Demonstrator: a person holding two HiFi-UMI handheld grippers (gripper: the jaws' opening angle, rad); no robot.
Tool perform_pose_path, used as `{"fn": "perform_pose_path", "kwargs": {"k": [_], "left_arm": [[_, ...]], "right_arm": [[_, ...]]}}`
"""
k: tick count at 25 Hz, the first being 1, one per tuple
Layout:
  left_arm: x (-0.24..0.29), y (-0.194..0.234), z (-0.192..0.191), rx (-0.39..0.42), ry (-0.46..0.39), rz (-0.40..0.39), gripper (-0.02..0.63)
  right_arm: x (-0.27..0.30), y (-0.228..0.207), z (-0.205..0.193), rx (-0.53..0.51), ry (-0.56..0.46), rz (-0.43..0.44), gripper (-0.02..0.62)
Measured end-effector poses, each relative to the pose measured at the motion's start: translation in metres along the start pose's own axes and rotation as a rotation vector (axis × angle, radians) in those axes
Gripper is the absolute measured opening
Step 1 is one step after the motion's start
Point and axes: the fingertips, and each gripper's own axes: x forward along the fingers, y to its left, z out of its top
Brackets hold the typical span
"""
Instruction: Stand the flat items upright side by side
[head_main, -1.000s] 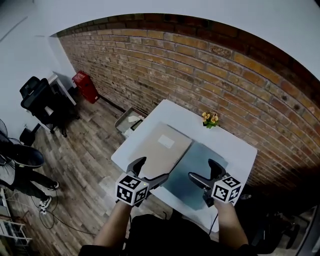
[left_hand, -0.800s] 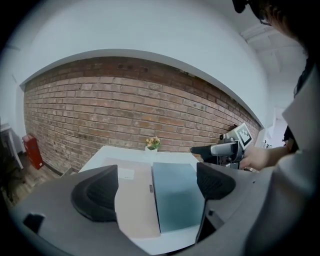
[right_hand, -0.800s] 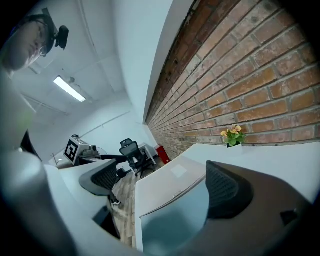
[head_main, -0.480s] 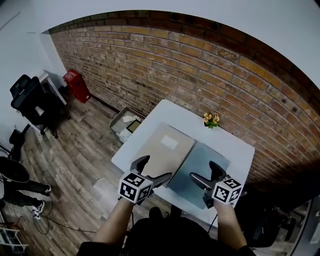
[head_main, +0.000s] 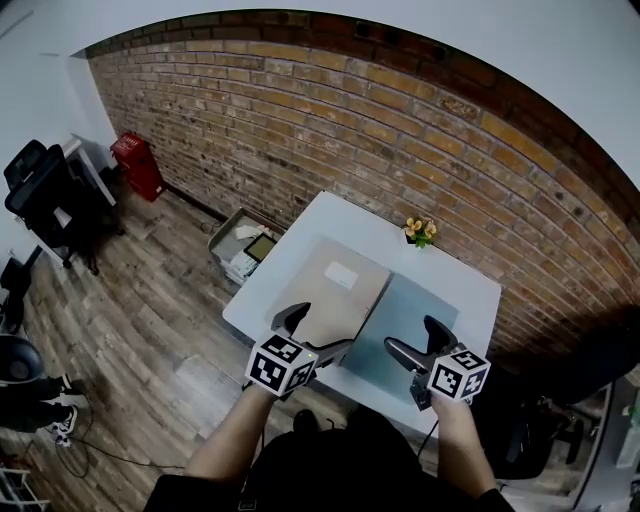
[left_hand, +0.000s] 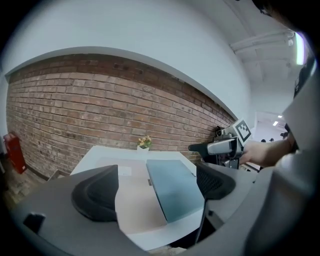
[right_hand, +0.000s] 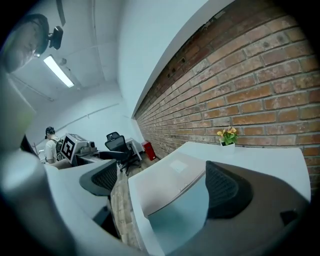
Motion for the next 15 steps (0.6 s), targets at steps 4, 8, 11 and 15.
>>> {"fn": "perform_pose_path", "kwargs": {"k": [4,8,11,15], "left_arm": [[0.019,-0.006,-0.004,0.029,0.038,-0.028,0.512],[0.05,-0.008,-0.006,0.041,0.079,-0.04,0.512],[0.079,-0.009,-0.012,0.046,0.123,-0.056,0.512],[0.114,-0.015,-0.02,0.039,0.188,-0.076,0.512]], "right_arm": [[0.0,-0.017,0.005,0.004,-0.012,-0.023,0.565],[-0.001,-0.041,-0.003,0.028,0.009,-0.025,0.565],[-0.004,-0.067,-0.011,0.059,0.031,-0.045,0.565],[-0.009,-0.1,-0.026,0.105,0.061,-0.066,0.565]]}}
